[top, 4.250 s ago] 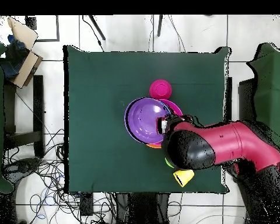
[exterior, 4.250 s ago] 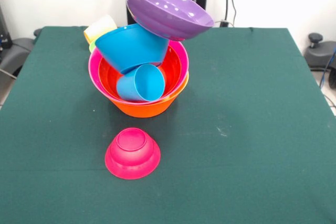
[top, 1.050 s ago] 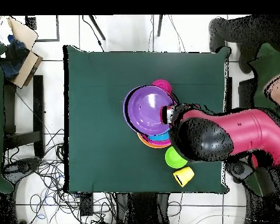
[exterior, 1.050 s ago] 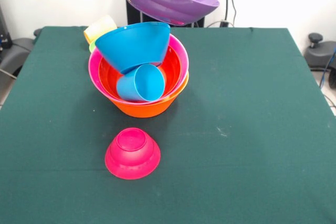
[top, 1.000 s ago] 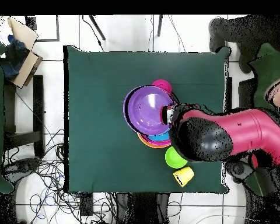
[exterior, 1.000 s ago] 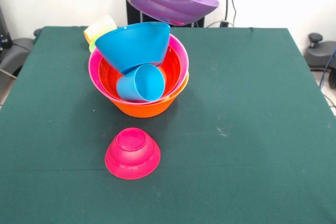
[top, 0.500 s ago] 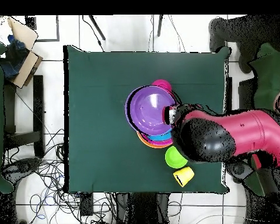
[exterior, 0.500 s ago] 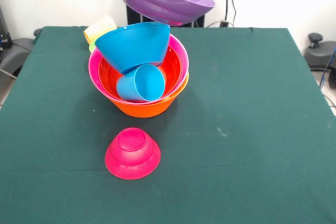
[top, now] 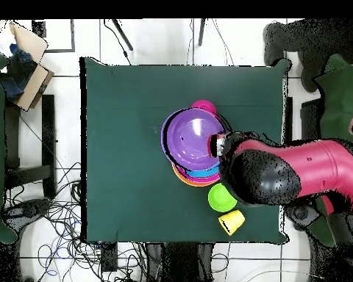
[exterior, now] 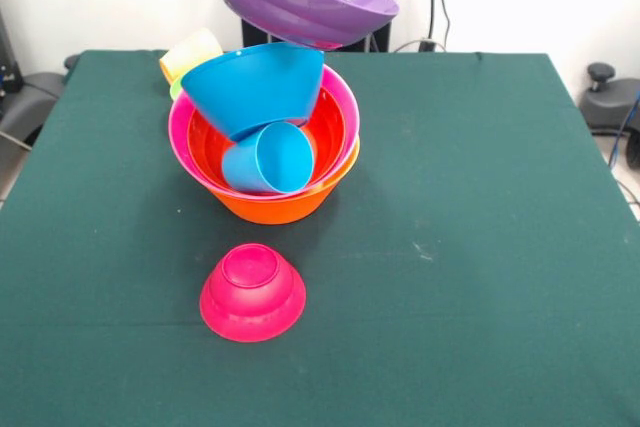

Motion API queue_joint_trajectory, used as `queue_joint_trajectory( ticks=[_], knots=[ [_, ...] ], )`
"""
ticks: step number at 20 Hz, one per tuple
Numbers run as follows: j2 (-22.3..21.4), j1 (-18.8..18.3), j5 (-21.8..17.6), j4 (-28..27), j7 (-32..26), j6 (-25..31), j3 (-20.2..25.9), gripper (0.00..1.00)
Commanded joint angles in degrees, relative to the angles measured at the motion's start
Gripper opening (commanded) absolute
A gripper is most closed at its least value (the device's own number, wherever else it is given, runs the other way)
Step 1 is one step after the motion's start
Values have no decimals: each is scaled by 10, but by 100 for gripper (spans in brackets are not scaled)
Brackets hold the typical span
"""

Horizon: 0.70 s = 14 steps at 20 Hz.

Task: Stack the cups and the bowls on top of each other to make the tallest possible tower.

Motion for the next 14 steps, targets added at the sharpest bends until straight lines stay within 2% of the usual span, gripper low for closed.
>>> queue_joint_trajectory(
  ticks=[1, 14],
  knots=[
    [34, 10, -40, 13, -154, 17, 5, 0],
    [41, 19, -58, 15, -140, 3, -4, 0]
  ],
)
